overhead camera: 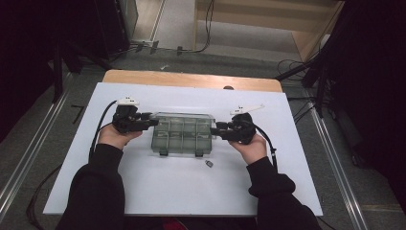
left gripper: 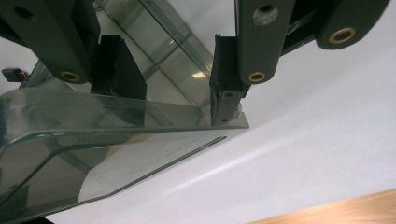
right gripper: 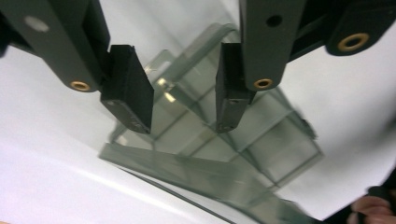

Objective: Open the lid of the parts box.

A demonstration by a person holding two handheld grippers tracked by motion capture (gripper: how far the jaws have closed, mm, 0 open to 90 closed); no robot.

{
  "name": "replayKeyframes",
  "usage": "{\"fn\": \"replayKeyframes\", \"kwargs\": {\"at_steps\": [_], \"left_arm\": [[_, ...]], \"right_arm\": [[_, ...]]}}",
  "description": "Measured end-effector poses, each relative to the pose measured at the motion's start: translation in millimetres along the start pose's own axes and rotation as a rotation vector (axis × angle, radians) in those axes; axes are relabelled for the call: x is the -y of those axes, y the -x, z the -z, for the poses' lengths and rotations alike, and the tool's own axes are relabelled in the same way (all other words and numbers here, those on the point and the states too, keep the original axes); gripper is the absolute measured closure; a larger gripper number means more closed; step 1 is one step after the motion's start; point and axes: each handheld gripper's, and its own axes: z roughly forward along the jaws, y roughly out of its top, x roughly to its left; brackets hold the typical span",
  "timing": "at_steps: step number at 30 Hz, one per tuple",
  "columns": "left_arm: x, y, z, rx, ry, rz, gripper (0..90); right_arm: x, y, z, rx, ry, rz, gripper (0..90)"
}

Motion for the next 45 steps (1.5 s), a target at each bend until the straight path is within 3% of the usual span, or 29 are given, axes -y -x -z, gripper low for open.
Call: {"fn": "replayKeyframes", "kwargs": {"at_steps": [3, 6, 15, 23, 31, 45], "left_arm": [[0.0, -0.4, -0.2, -0.003, 0.000, 0.007, 56.6], [0.1, -0.6, -0.6, -0.006, 0.003, 0.011, 56.6], [0.5, -1.2, -2.7, -0.016, 0.015, 0.015, 56.6], [-0.3, 2.8, -6.9, -0.038, 0.014, -0.004, 56.6], [-4.0, 1.7, -5.6, -0.037, 0.030, 0.008, 56.6], [-14.6, -1.3, -10.2, -0.056, 0.059, 0.006, 56.5]], "right_arm": [[0.9, 7.5, -4.8, -0.001, 0.007, -0.022, 49.9], [0.5, 14.0, -11.9, 0.021, 0.029, -0.011, 48.1], [-8.1, 12.5, -24.7, 0.047, 0.030, 0.023, 47.6], [-15.0, 7.4, -24.2, 0.066, 0.047, 0.048, 48.2], [-22.7, 4.1, -21.9, 0.081, 0.061, 0.062, 49.7], [-31.7, 7.2, -19.6, 0.096, 0.092, 0.040, 54.5]]}}
